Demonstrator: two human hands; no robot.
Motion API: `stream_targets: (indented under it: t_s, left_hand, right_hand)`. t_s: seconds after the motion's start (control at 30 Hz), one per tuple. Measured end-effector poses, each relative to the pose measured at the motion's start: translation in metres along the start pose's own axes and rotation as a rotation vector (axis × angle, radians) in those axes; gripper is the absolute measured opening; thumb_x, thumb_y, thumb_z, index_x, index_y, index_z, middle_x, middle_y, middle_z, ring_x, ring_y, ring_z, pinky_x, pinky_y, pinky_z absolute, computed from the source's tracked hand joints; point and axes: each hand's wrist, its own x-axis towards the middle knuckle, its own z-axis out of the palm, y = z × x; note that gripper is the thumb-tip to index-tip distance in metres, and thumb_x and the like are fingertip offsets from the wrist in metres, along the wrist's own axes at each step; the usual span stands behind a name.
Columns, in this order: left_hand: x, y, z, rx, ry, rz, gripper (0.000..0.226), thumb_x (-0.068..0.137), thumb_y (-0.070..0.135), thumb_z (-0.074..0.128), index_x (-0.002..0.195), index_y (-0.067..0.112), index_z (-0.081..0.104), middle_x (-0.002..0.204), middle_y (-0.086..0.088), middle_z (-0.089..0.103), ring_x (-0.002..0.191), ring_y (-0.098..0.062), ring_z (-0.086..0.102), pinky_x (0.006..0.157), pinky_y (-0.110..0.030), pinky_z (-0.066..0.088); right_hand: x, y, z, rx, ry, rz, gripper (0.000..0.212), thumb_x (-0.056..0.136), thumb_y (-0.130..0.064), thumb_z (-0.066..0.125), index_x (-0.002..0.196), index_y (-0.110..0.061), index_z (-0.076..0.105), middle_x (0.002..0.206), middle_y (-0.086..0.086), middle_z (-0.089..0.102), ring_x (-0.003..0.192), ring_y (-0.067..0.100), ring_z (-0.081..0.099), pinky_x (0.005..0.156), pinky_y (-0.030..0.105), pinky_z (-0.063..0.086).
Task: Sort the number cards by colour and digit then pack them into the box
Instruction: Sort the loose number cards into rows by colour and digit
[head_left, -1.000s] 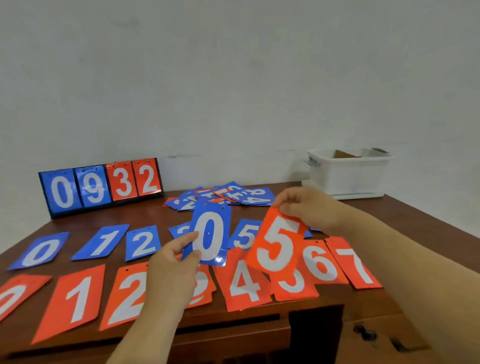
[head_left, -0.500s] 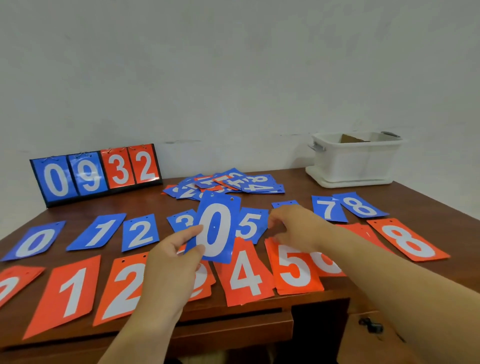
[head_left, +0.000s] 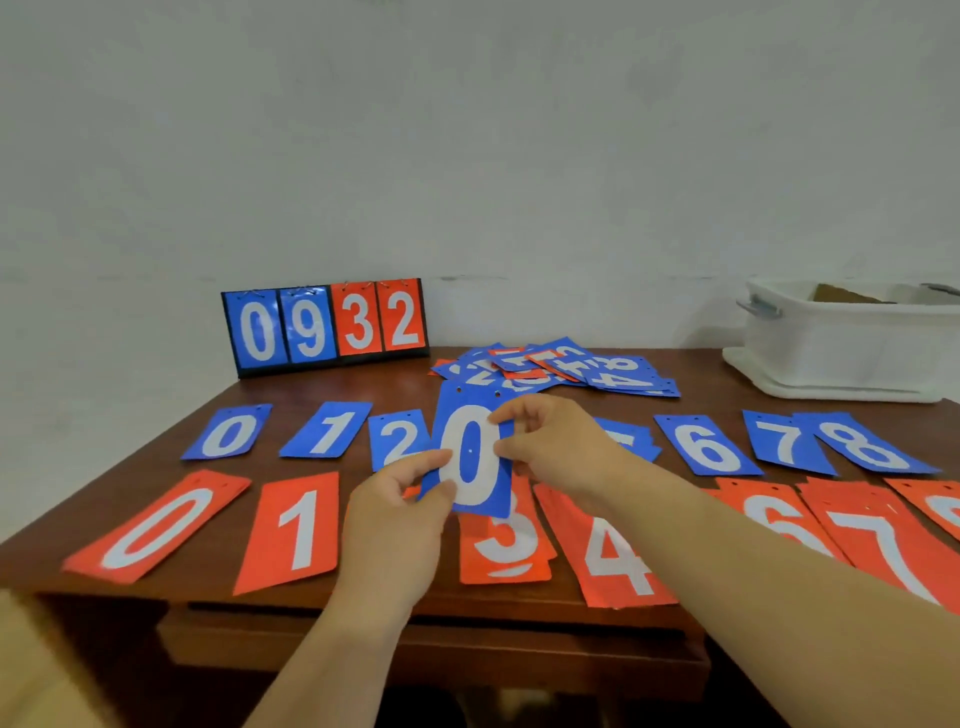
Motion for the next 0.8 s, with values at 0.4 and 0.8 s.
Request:
stream_targets:
  t_s: [0.4, 0.8]
  left_hand:
    - [0.084, -0.01, -0.153, 0.523, 0.141, 0.114, 0.019, 0.089, 0.022, 0.071, 0.1, 0.037, 0.068, 0.087, 0.013, 0.061, 0.077, -0.005, 0.058, 0.061, -0.017, 0.038]
    - [0.227, -0.064, -0.248, 0.809, 0.003, 0.013, 0.024, 0.085, 0.02, 0.076, 0.105, 0.03, 0.068, 0.094, 0.005, 0.064, 0.09, -0.014, 0.062, 0.076, -0.025, 0.045]
  right_hand:
    - [0.086, -0.081, 0.141, -0.272, -0.025, -0.231, 0.026, 0.086, -0.02, 0.075, 0.111, -0.025, 0.066, 0.089, -0.012, 0.055, 0.08, 0.005, 0.055, 0.063, 0.014, 0.039]
    - [0.205, -0.095, 0.264, -0.443, -0.114, -0.206, 0.039, 0.091, -0.016, 0.07, 0.129, -0.016, 0.063, 0.131, 0.003, 0.061, 0.117, 0.021, 0.06, 0.093, 0.026, 0.048]
